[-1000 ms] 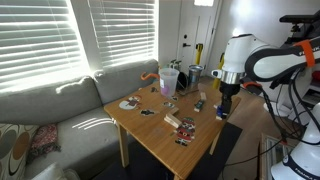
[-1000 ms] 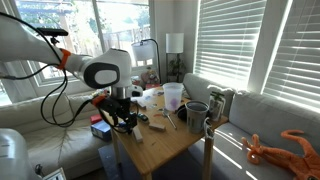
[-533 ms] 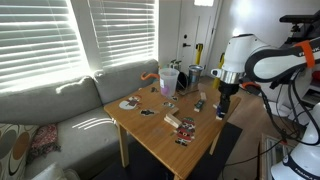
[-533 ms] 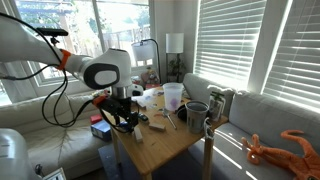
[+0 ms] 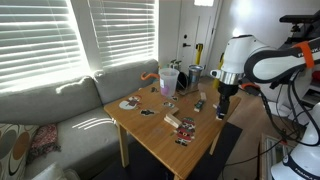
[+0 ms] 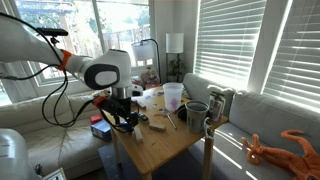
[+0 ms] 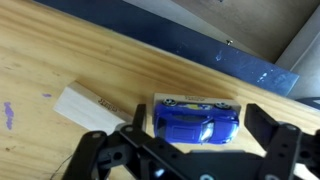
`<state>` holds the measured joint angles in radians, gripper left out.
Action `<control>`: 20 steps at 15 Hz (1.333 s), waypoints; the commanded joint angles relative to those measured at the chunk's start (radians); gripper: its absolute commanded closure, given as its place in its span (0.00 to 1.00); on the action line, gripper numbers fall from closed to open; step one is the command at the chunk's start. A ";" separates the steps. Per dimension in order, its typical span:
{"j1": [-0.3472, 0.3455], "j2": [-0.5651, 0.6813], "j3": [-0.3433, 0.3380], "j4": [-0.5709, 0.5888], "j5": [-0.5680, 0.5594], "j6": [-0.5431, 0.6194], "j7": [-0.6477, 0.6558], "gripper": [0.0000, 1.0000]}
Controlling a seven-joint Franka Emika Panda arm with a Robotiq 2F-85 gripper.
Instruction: Place the toy cars on top of two stacked wooden blocks each
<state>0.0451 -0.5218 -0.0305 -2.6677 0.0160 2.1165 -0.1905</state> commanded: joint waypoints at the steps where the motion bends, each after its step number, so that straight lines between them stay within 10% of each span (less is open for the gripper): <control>1: 0.009 0.006 -0.001 -0.006 0.017 0.004 0.008 0.00; 6: 0.005 0.008 0.000 -0.005 0.014 0.001 0.014 0.39; 19: -0.031 -0.069 -0.011 0.002 0.001 -0.039 0.082 0.39; 20: -0.034 -0.080 -0.012 0.002 0.000 -0.042 0.083 0.14</control>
<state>0.0120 -0.6016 -0.0439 -2.6670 0.0152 2.0766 -0.1069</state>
